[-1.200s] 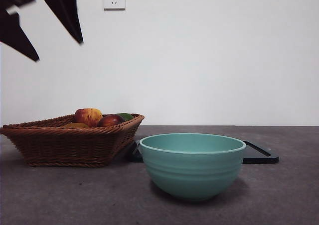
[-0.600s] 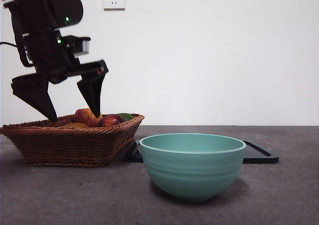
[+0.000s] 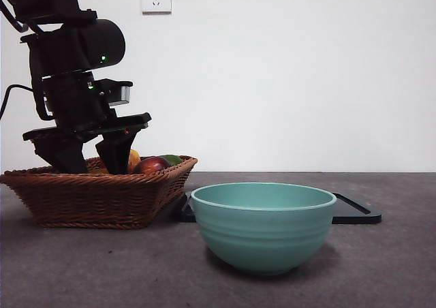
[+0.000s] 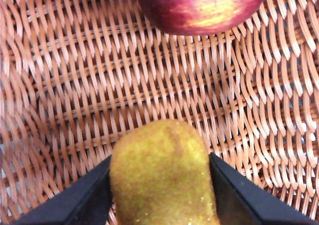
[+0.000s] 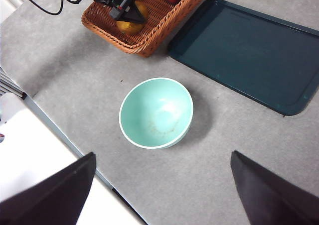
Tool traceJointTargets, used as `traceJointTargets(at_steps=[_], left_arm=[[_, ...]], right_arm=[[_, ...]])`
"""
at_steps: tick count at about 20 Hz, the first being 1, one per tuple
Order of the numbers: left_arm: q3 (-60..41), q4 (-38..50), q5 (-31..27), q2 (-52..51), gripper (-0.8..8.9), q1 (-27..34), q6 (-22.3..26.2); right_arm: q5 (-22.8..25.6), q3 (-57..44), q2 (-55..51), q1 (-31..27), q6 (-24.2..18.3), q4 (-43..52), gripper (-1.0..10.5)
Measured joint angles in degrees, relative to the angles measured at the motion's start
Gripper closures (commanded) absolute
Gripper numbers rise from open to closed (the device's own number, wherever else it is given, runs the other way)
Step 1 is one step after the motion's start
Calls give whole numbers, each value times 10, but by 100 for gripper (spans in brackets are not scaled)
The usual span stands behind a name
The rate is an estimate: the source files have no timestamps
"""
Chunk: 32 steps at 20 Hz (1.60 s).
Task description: Pick up the wifruite, put it on the bowl, pick up the plate, put it on desk
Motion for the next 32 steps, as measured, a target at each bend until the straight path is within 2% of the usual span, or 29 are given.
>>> traceJointTargets(at_steps=[3, 6, 9, 12, 15, 18, 21, 25, 32], left_arm=[[0, -9, 6, -11, 601, -2, -3], [0, -23, 17, -104, 599, -27, -3], [0, -51, 46, -191, 599, -86, -3], [0, -52, 61, -229, 599, -178, -3], [0, -32, 60, -199, 599, -254, -3], [0, -5, 57, -149, 599, -293, -3], [0, 13, 51, -97, 599, -308, 0], [0, 30, 16, -37, 599, -321, 8], [0, 45, 6, 16, 592, -326, 17]], right_arm=[[0, 0, 0, 0, 0, 0, 515], [0, 0, 0, 0, 0, 0, 515], [0, 0, 0, 0, 0, 0, 515], [0, 0, 0, 0, 0, 0, 515], [0, 0, 0, 0, 0, 0, 515], [0, 0, 0, 0, 0, 0, 515], [0, 0, 0, 0, 0, 0, 515], [0, 0, 0, 0, 0, 0, 515], [0, 0, 0, 0, 0, 0, 515]])
